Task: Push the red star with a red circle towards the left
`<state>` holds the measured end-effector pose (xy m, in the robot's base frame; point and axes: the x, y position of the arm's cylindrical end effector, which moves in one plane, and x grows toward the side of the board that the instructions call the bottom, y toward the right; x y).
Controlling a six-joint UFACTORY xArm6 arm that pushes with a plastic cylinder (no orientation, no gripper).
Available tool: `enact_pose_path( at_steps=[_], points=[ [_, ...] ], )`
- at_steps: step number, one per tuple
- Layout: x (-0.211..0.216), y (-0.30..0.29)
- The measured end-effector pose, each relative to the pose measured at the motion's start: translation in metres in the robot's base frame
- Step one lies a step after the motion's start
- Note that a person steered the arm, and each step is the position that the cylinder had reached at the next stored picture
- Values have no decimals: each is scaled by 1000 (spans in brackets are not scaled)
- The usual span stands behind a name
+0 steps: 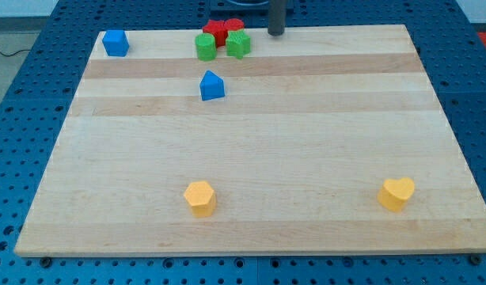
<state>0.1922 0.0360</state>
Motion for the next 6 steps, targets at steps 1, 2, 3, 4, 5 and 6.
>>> enact_pose_path(
  at_steps=[1, 2, 3, 4, 5, 6],
  points=[
    [0, -5],
    [0, -27],
    [0, -42],
    [0, -68],
    [1, -86],
    [27, -103]
  ],
)
